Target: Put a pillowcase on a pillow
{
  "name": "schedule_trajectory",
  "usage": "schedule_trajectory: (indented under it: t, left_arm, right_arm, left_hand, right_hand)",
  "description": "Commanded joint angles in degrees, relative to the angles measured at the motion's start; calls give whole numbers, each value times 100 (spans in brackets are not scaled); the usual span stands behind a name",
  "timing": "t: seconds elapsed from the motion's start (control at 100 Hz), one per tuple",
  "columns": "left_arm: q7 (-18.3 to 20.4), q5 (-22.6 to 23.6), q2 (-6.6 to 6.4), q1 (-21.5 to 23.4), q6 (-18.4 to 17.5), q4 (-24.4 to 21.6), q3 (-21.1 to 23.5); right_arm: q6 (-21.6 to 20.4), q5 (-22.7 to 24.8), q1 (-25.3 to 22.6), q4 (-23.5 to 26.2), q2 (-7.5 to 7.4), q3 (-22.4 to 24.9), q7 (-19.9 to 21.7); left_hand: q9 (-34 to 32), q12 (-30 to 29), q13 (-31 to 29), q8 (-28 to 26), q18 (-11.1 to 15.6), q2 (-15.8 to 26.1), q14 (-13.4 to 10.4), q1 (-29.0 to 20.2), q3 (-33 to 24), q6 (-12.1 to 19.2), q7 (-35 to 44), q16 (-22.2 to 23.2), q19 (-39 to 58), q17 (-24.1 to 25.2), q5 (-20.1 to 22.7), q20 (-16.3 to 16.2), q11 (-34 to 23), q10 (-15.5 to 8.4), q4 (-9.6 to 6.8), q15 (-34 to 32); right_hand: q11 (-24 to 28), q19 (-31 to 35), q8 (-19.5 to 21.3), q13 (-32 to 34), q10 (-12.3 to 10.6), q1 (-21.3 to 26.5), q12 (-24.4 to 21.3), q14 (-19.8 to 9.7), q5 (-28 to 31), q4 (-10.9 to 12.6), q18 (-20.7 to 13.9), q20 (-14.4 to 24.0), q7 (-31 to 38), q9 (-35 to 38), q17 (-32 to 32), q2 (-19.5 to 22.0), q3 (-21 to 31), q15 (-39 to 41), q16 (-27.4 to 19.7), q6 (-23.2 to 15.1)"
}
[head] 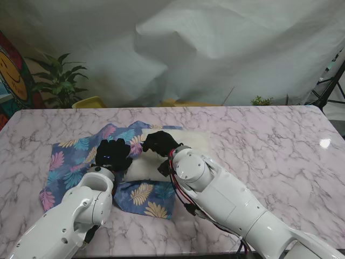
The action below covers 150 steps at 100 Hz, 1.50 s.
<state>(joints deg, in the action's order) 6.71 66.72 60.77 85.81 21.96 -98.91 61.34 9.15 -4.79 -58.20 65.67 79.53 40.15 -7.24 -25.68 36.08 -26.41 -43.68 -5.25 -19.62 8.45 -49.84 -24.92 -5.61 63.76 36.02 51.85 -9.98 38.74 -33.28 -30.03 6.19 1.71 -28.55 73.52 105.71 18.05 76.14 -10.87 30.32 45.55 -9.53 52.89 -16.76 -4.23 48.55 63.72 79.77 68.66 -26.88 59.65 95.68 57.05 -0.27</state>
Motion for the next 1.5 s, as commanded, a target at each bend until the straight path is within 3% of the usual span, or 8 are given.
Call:
schedule_trajectory:
  t: [0.0,0.08,0.22,0.28,0.46,0.65,0.89,1.49]
  left_arm:
    - [456,68,-31,157,-181,-227,112]
    - [1526,95,-127,345,-565,-681,420]
    - [2169,-38,-192,622,-967,-1152,822]
    - [2148,-134,-192,752,-1064,-1304,979]
    - [1037,-213,-70,918,-904,-1372,1137]
    - [320,-263,15,191,-469,-631,731]
    - [1226,-287,-86,-1154,-196,472,-270]
    - [1065,-3074,130,-2591,-801,2030,-1781]
  right_arm:
    - [-183,-17,11,-76,-69,19,80]
    - [-365,214,3,-60,-175,33,151]
    - [-472,767,-74,191,-432,153,282]
    - [-502,946,-139,350,-550,267,359]
    - [-780,1905,-326,642,-871,650,363]
    - [-1270,3719,-440,587,-1213,912,-25]
    - [-1730,6094,-405,482,-1771,791,-82]
    - [-2663,5880,-789,501,-1804,456,-137]
  left_hand:
    - [225,-224,306,78,-196,286,156,-265,757,381,-269,-144,-277,233,-389,116,326,162,-22,293]
    - [743,-513,897,118,-270,1222,304,-149,2268,11,-1664,-420,-941,618,-916,143,828,355,-90,807]
    - [1453,-832,1520,1063,-385,1818,420,545,2618,-371,-3557,-677,-1759,895,-1423,177,1450,505,-108,1362]
    - [1638,-1005,1700,1396,-423,1908,462,793,2629,-463,-4211,-770,-2050,919,-1708,170,1771,533,-105,1537]
    - [1405,-904,1425,1564,-480,2186,482,745,2620,-413,-4695,-732,-2065,673,-1702,64,1736,600,-73,1459]
    - [1178,-1089,1271,1649,-356,2774,536,-593,2672,-442,-4867,-743,-1792,626,-1612,225,1571,508,22,1258]
    - [785,-1803,1206,1885,-417,3060,699,-2250,2704,-867,-5383,-1396,-1970,550,-1914,954,1876,887,142,1490]
    - [83,-1673,-298,1719,-542,2337,510,-2412,1876,-871,-5037,-1211,-508,-241,-1695,757,1314,482,104,865]
  right_hand:
    - [42,1383,83,-65,218,-16,-150,639,81,148,-1454,-508,111,341,238,253,-214,-13,-264,149]
    - [-904,985,-102,-73,438,-272,-514,953,-383,137,-877,-1195,51,343,93,401,-496,-772,-724,-229]
    - [-1821,-600,64,-83,662,-1244,-660,1209,-1365,522,224,-2234,-563,-942,-406,726,-683,-3144,-1844,-456]
    - [-2046,-1090,708,-299,772,-1579,-841,1273,-1626,964,477,-2242,-1089,-1512,-1112,922,-784,-4192,-2015,-454]
    - [-2662,-2441,802,-1828,997,-1723,-1312,1205,-2230,1081,961,-2063,-1544,-3098,-3138,1256,-1225,-5686,-2255,-708]
    - [-3271,-3885,-251,-2781,522,-638,-2014,621,-2962,476,1083,-1995,-1158,-4051,-4485,1027,-596,-6906,-3029,-1177]
    - [-3638,-4542,-126,-3819,-241,128,-2568,-179,-4121,918,413,-2882,-1642,-5215,-5162,-774,1644,-7826,-4286,-1488]
    - [-3626,-4425,138,-2178,-359,-661,-2564,-77,-2904,821,1041,-3089,-1242,-3753,-4456,-1335,1478,-7643,-4039,-2022]
